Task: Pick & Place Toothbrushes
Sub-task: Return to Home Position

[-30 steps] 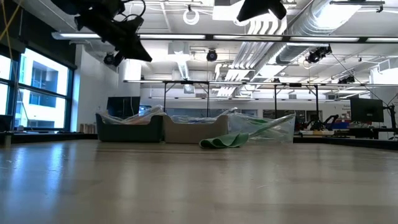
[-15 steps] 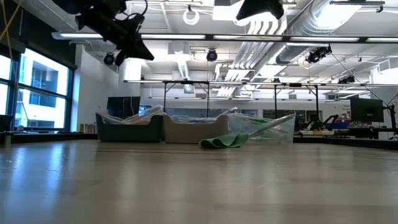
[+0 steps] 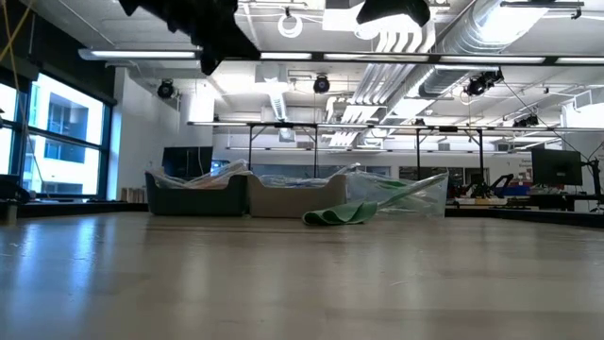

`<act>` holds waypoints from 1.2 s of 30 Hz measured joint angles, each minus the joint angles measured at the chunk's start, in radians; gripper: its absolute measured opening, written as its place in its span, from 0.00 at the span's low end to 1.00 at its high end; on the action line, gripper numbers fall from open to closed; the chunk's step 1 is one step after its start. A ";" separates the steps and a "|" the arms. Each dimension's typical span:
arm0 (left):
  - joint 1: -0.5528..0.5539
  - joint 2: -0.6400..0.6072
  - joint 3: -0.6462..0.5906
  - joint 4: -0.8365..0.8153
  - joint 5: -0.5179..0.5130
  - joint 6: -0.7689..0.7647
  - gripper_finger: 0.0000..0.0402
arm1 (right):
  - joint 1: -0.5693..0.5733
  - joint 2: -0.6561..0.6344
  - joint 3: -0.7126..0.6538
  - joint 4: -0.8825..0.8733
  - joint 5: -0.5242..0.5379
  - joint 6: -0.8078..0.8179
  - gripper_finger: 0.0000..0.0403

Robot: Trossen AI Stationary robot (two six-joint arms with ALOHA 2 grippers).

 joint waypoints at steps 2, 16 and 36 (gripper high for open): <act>-0.067 0.000 0.000 0.025 -0.063 0.000 0.01 | 0.009 0.000 0.000 0.000 0.000 0.001 0.01; -0.251 0.000 0.000 0.159 -0.170 0.052 0.01 | 0.179 0.063 0.002 0.060 0.012 0.110 0.01; -0.341 -0.001 0.000 0.217 -0.180 0.139 0.01 | 0.261 0.207 0.000 0.320 -0.022 -0.099 0.01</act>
